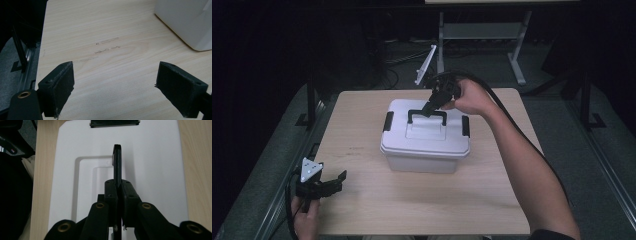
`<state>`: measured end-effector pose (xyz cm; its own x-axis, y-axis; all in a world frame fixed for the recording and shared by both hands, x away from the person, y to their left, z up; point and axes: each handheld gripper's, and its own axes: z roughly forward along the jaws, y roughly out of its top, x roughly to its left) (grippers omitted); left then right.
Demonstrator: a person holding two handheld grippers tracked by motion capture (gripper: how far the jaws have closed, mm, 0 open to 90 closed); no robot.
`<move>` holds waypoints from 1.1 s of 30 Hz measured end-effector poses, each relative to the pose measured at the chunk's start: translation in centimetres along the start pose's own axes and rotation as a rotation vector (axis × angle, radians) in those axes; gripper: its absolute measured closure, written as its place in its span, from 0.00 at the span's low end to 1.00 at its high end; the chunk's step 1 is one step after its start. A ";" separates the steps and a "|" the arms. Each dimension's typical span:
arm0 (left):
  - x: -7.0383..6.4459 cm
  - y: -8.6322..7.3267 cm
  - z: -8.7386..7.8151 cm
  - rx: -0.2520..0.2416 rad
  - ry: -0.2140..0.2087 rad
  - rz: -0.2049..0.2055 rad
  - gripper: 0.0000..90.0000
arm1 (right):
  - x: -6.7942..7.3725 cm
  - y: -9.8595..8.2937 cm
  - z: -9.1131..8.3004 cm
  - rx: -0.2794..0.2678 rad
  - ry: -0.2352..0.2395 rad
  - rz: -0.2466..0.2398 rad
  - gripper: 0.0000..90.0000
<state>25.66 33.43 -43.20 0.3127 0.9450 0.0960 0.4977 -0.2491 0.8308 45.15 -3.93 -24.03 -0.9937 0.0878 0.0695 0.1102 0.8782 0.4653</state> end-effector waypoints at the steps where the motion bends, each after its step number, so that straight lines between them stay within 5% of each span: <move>1: 0.0 0.0 0.0 0.000 0.001 0.001 0.16 | 0.0 0.0 0.0 0.000 0.000 0.000 0.94; 33: 0.1 0.0 0.0 -0.003 0.000 0.000 0.16 | -2.2 0.3 2.9 0.014 0.034 0.015 0.94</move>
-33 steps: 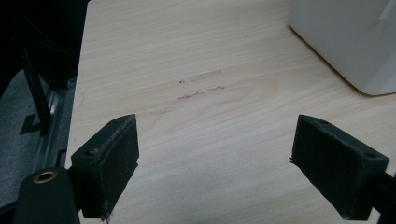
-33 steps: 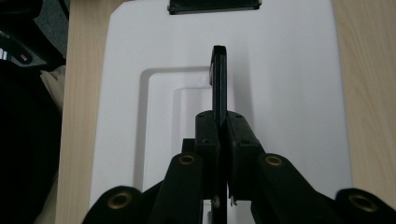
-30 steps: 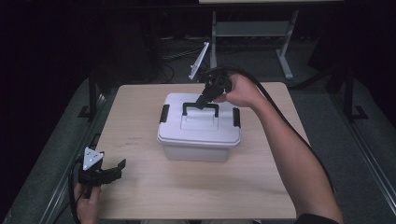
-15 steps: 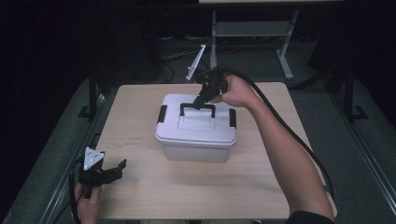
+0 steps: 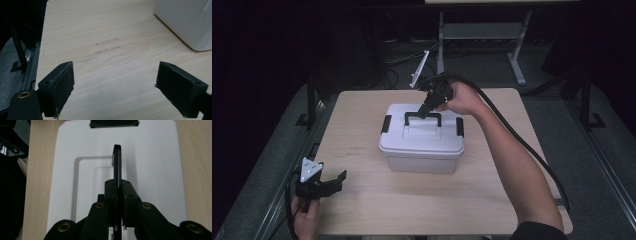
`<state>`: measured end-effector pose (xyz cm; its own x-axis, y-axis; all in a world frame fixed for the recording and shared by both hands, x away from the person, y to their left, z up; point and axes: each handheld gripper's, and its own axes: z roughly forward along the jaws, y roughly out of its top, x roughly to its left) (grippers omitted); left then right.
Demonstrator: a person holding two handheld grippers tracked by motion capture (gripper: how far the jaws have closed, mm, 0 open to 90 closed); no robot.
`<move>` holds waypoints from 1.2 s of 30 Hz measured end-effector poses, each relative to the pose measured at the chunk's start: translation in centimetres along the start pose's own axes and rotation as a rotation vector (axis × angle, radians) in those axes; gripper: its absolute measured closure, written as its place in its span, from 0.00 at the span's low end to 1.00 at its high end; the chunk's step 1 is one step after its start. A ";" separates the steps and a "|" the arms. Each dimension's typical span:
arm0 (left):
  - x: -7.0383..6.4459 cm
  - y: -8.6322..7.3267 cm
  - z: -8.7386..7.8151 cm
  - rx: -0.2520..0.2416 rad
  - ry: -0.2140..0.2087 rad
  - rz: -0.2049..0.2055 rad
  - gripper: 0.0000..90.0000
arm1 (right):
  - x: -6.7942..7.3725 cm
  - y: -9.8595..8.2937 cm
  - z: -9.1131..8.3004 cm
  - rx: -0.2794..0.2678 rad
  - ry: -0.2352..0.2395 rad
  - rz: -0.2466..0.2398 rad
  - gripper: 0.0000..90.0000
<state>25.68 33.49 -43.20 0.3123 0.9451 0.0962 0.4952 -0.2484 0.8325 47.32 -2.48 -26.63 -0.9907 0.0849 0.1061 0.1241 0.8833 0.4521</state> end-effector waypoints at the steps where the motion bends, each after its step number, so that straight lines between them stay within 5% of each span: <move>1: 0.0 0.0 0.0 0.000 0.000 -0.001 0.16 | -0.1 0.0 0.0 -0.005 -0.001 -0.002 0.94; 36: 0.0 0.0 0.1 0.000 -0.003 0.001 0.16 | -0.9 -0.3 1.1 0.006 0.024 0.032 0.92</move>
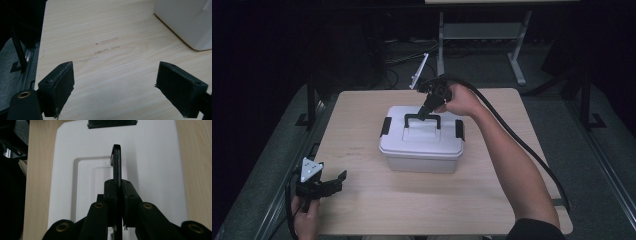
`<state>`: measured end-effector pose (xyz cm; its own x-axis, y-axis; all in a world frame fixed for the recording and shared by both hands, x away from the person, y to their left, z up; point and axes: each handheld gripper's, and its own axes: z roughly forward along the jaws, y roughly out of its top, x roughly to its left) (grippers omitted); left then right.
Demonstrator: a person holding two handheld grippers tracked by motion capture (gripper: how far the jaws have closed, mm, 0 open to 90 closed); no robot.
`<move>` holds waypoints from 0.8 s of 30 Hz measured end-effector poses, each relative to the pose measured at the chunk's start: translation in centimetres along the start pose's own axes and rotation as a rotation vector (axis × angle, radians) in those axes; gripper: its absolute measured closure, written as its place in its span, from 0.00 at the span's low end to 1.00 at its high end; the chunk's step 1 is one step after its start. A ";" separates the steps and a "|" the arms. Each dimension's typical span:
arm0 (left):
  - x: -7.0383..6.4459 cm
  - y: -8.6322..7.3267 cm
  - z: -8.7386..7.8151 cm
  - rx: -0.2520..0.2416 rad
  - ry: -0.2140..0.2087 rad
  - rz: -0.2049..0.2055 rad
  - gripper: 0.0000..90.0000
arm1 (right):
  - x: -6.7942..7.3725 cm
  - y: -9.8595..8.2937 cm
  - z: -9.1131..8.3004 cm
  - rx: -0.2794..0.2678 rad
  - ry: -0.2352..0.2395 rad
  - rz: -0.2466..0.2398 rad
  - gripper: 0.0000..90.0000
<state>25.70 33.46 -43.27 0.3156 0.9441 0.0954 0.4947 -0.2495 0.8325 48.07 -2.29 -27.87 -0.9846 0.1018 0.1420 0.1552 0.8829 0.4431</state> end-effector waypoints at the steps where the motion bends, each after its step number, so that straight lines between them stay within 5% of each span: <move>1: 0.0 0.0 0.0 0.000 0.000 0.000 0.16 | 0.0 0.0 0.0 -0.002 0.004 0.003 0.92; 24: -0.4 0.1 0.1 -0.002 -0.004 0.006 0.16 | 0.5 -2.0 -2.2 -0.059 -0.065 0.050 0.74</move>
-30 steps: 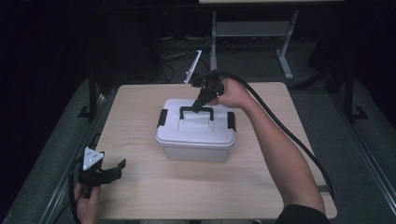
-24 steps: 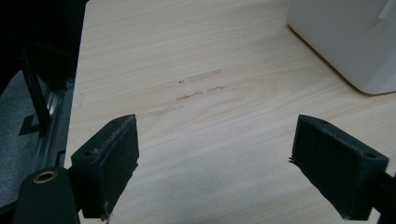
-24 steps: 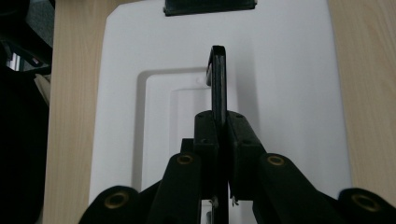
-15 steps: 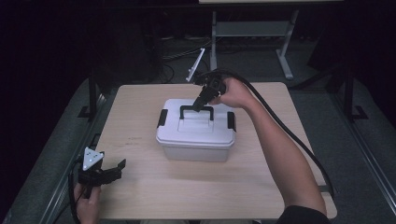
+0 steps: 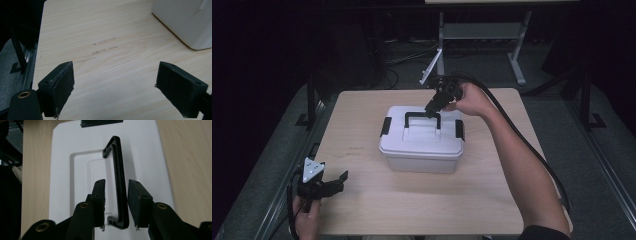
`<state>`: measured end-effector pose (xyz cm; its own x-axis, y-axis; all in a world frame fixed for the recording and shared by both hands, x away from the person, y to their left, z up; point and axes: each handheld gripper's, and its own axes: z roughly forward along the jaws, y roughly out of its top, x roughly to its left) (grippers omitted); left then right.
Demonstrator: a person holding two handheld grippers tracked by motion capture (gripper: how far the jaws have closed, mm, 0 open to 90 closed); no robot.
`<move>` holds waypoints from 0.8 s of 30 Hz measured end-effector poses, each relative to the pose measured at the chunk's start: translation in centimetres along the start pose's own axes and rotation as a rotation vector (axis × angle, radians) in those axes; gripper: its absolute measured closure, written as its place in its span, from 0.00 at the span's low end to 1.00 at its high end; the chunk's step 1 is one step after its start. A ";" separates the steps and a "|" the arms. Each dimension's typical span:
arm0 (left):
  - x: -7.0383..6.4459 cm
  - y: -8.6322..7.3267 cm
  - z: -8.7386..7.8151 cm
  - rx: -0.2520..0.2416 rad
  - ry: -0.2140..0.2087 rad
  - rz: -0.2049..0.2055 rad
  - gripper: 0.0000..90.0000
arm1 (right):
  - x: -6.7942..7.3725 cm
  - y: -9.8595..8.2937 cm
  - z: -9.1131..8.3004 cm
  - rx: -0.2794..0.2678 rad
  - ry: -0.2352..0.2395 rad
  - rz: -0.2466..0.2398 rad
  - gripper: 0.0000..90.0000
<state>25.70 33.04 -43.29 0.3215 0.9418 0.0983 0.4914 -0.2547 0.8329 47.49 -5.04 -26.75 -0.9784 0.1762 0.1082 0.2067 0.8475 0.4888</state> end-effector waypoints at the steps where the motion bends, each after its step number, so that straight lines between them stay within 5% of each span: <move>1: 0.0 0.0 0.0 0.001 -0.001 0.000 0.16 | 0.0 -0.1 -0.1 -0.002 -0.001 0.003 0.74; 24: -0.5 0.1 0.1 0.006 -0.006 0.013 0.16 | 0.7 -4.1 -1.9 -0.029 -0.052 0.075 0.59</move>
<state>25.64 32.54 -43.29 0.3331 0.9369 0.1061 0.4921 -0.2687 0.8280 45.97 -9.38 -27.02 -0.9589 0.2654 0.1007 0.2790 0.8161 0.5062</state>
